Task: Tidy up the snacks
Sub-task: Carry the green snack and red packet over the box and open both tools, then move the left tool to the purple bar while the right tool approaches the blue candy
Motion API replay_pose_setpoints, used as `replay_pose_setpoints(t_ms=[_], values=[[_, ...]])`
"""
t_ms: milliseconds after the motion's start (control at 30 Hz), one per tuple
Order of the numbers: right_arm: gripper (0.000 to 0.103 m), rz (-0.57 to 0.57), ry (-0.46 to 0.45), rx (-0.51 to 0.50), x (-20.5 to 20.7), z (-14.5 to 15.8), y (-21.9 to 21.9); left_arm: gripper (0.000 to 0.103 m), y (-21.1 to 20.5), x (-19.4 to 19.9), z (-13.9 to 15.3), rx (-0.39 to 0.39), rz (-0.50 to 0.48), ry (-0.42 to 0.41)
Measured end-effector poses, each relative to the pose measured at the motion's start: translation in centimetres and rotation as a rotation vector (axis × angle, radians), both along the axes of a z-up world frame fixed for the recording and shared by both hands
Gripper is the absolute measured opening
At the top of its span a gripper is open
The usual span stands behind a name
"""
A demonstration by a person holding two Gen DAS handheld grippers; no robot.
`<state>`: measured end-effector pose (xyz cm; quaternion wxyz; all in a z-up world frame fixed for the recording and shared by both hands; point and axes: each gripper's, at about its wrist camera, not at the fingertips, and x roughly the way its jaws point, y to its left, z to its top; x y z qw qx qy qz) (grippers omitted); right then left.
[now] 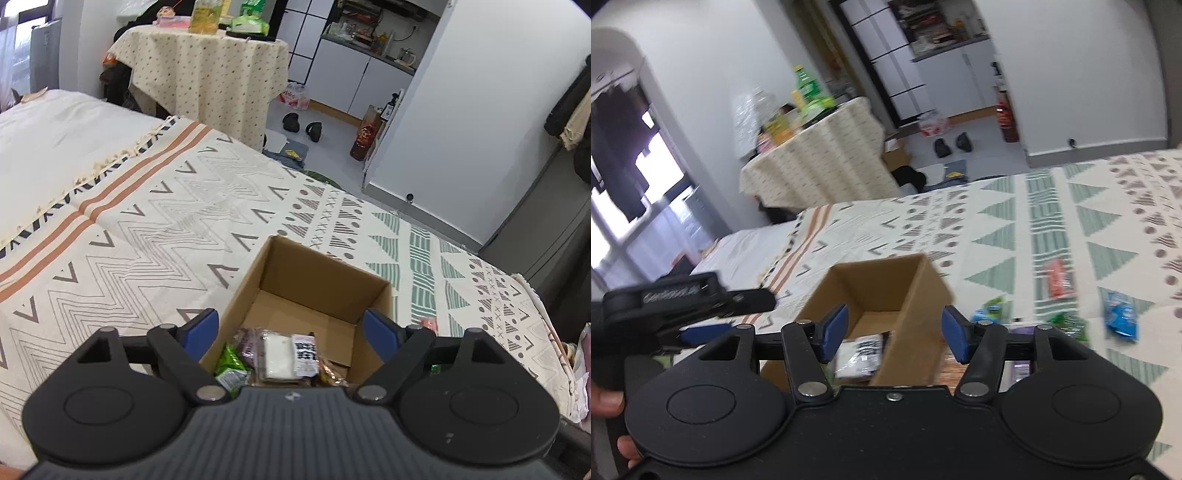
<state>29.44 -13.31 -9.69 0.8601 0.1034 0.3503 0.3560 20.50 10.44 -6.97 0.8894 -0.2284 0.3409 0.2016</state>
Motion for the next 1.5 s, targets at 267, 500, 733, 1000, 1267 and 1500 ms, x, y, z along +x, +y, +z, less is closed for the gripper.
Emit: replay_pose_setpoints(t_ms=[267,500,733,1000,1267,1500], values=[[0.056,-0.109,0.042,0.021,1.9,-0.3,-5.4,0.085,-3.8,0.7,0.7,0.011,-0.053,-0.003],[0.056,-0.165,0.079,0.049,3.4,-1.0,-8.7,0.085,-7.8,1.6,0.4,0.013,-0.106,0.011],[0.056,-0.168,0.087,0.093,3.9,-1.2,-11.5,0.085,-11.1,2.9,0.0,0.027,-0.129,0.023],[0.057,-0.11,0.086,0.091,4.1,-1.2,-13.5,0.085,-13.9,4.2,-0.8,0.031,-0.13,0.043],[0.066,-0.12,0.116,0.052,4.7,-2.6,-15.3,0.085,-16.1,5.8,-2.9,0.015,-0.129,0.083],[0.066,-0.149,0.147,0.009,5.9,-4.3,-16.0,0.085,-17.0,7.3,-5.2,-0.009,-0.136,0.127]])
